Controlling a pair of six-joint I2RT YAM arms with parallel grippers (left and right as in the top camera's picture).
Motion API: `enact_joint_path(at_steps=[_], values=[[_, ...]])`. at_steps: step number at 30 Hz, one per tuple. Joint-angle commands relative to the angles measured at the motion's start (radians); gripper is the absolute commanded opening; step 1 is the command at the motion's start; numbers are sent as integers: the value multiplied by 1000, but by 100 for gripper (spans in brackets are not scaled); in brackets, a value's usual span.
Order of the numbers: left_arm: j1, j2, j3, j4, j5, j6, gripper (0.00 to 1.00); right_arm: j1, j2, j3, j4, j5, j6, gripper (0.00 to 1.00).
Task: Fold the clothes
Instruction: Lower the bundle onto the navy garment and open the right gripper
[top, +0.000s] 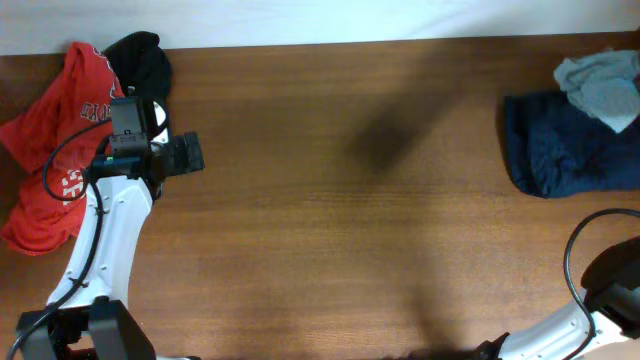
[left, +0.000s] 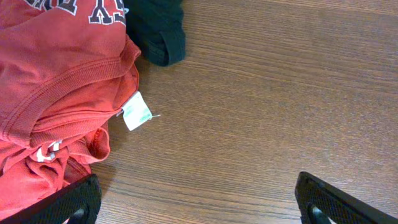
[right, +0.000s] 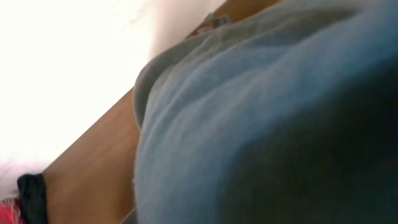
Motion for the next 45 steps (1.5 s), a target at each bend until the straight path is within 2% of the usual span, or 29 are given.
enact_joint_path(at_steps=[1, 13, 16, 21, 29, 30, 32, 34, 35, 45], values=[[0, -24, 20, 3, 14, -14, 99, 6, 41, 20, 20, -57, -70, 4], [0, -24, 20, 2, 15, -14, 99, -4, 181, -81, 46, -57, -93, 4], [0, -24, 20, 3, 15, -14, 99, -13, 182, -125, 29, 7, 13, 4], [0, -24, 20, 3, 15, -14, 99, -57, 179, -129, -121, 71, 178, 4], [0, -24, 20, 3, 41, -14, 99, -91, 178, -129, -258, 329, 217, 9], [0, -24, 20, 3, 55, -13, 99, -91, 178, -129, -271, 349, 222, 11], [-1, -23, 20, 4, 66, -14, 99, -89, 178, -129, -291, 367, 222, 24], [0, -21, 20, 7, 66, -13, 99, -86, 178, -129, -317, 399, 222, 63], [0, -21, 20, 8, 66, -13, 99, -86, 178, -129, -328, 415, 222, 98], [0, -21, 20, 19, 66, -13, 99, -106, 161, -114, -431, 453, 273, 99]])
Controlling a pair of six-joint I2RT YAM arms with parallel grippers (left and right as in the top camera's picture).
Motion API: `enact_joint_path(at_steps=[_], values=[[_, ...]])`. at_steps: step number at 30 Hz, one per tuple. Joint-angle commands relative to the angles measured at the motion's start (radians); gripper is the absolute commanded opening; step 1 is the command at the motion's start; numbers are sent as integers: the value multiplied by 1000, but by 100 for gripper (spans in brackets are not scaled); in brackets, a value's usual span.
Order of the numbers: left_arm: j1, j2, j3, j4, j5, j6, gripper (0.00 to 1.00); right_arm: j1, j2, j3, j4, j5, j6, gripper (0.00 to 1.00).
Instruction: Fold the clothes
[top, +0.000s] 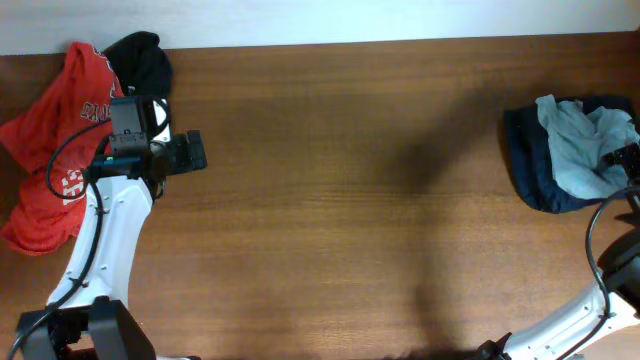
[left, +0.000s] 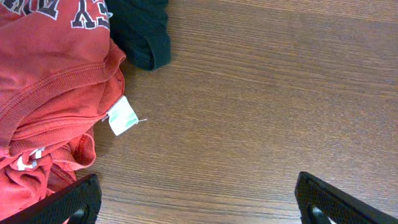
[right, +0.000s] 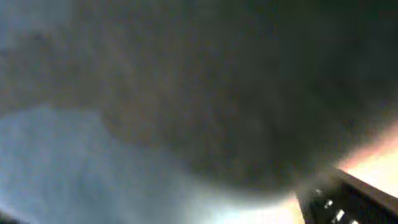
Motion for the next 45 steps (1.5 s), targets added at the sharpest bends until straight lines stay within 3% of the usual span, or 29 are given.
enact_joint_path(at_steps=[1, 8, 14, 15, 16, 18, 20, 28, 45], values=[[0, -21, 20, 6, 17, -13, 99, -15, -34, 24, -44, 32, 17, 99], [0, -21, 20, 10, 17, -13, 99, -14, -116, 130, -138, -133, -101, 99], [0, -21, 20, 10, 17, -13, 99, -11, -191, 168, -49, -222, -117, 99], [0, -21, 20, 10, 17, -13, 99, -10, -192, 168, -29, -222, -101, 92], [0, -21, 20, 10, 16, -13, 99, -10, -188, 165, -11, -222, -90, 77], [0, -21, 20, 10, 15, -13, 99, -10, -176, 160, 11, -220, -90, 36], [0, -21, 20, 10, 15, -13, 99, -10, -156, 145, 32, -207, -90, 6], [0, -21, 20, 10, 14, -13, 99, -11, -85, 34, 214, -85, -72, 4], [0, -21, 20, 18, 6, -12, 99, -27, -14, -243, 631, -49, -130, 8]])
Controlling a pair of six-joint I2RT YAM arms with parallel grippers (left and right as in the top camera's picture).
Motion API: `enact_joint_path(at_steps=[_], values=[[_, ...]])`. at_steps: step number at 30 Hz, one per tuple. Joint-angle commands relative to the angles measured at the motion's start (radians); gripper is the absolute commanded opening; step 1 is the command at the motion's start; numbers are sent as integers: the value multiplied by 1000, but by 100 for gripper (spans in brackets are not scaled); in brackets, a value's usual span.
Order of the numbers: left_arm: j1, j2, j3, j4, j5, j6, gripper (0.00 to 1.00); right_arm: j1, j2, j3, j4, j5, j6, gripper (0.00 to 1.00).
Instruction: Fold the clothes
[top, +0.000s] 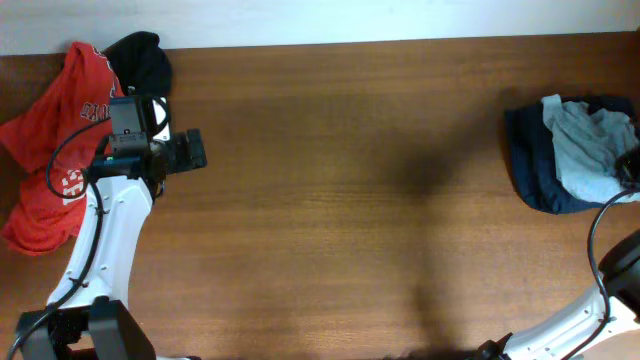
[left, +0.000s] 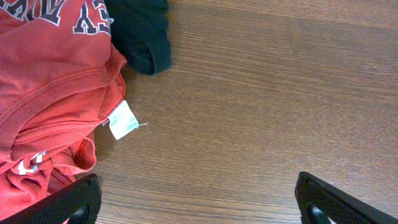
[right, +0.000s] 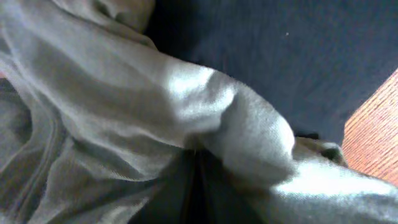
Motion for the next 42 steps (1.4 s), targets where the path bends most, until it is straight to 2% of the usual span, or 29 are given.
enact_joint_path(at_steps=[1, 7, 14, 17, 21, 27, 34, 38, 42], values=[[0, -21, 20, 7, 7, -13, 99, -10, 16, -12, 37, -18, -62, 9], [0, -21, 20, 26, 7, -12, 99, -9, 9, 46, 51, -205, -65, 8], [0, -27, 30, 26, 6, 2, 99, 1, -72, 212, -21, -343, -79, 18], [0, -45, 52, 26, 7, 2, 99, 19, -119, 285, -72, -360, -116, 25], [0, -92, 102, 25, 7, 2, 99, 65, -203, 406, -178, -391, -216, 40], [0, -200, 149, 26, 6, 2, 99, 220, -371, 581, -393, -393, -409, 67], [0, -249, 148, 18, 7, 2, 99, 512, -560, 611, -467, -375, -421, 87], [0, -247, 148, -21, 7, 2, 99, 700, -605, 611, -510, -316, -421, 100], [0, -247, 148, -63, 7, 1, 99, 873, -601, 611, -551, -302, -421, 99]])
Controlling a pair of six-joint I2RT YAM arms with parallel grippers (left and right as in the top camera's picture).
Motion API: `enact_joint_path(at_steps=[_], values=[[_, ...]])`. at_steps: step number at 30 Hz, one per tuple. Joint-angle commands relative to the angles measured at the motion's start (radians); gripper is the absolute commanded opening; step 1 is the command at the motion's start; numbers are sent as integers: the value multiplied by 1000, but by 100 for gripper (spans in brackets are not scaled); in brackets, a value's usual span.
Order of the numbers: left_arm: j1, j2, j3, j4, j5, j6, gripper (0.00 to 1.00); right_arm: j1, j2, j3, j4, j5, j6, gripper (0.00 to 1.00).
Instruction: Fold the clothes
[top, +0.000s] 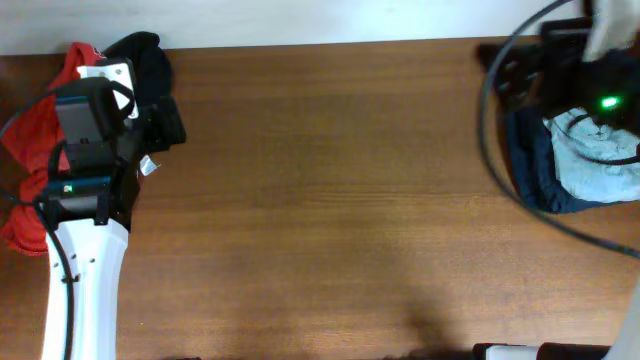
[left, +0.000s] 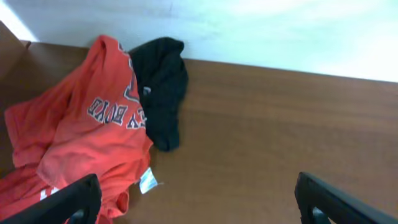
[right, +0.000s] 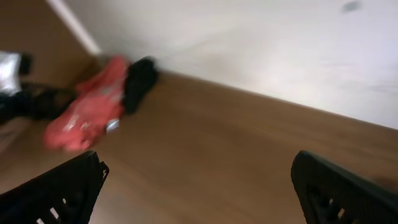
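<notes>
A crumpled red shirt (left: 81, 137) with white lettering lies at the table's far left, and a black garment (left: 161, 93) sits beside it. My left gripper (left: 199, 211) is open and empty, raised above the wood to their right, and it shows as the left gripper (top: 168, 125) overhead. At the far right a light grey garment (top: 600, 170) rests on a navy garment (top: 530, 175). My right gripper (right: 199, 199) is open and empty, held high and facing across the table. The view is blurred.
Brown wooden table (top: 330, 200) with a white wall along its far edge. A white tag (left: 147, 182) sticks out of the red shirt. The raised right arm (top: 570, 70) and its cables overhang the navy pile's upper part.
Both arms have risen. The left wrist view now takes in the whole red and black pile. The right gripper was down among the grey cloth and is now high above it, open and empty.
The grey garment sat bunched at the navy one's top right corner, with the right wrist camera pressed against it. Then it lay spread over the navy garment, where it stays. The left gripper stayed open beside the red shirt. Both arms are now up.
</notes>
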Motion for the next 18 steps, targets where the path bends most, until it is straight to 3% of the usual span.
enact_joint_path(at_steps=[1, 10, 18], values=[[0, 0, 16, -32, 7, 1, 99, 131, 24, 2, -34, 37, -11, 99], [0, 0, 16, -56, 7, 1, 99, 253, 51, 2, -154, 36, -10, 98], [0, 0, 16, -59, 7, 1, 99, 262, 51, 2, -211, 37, -11, 99]])
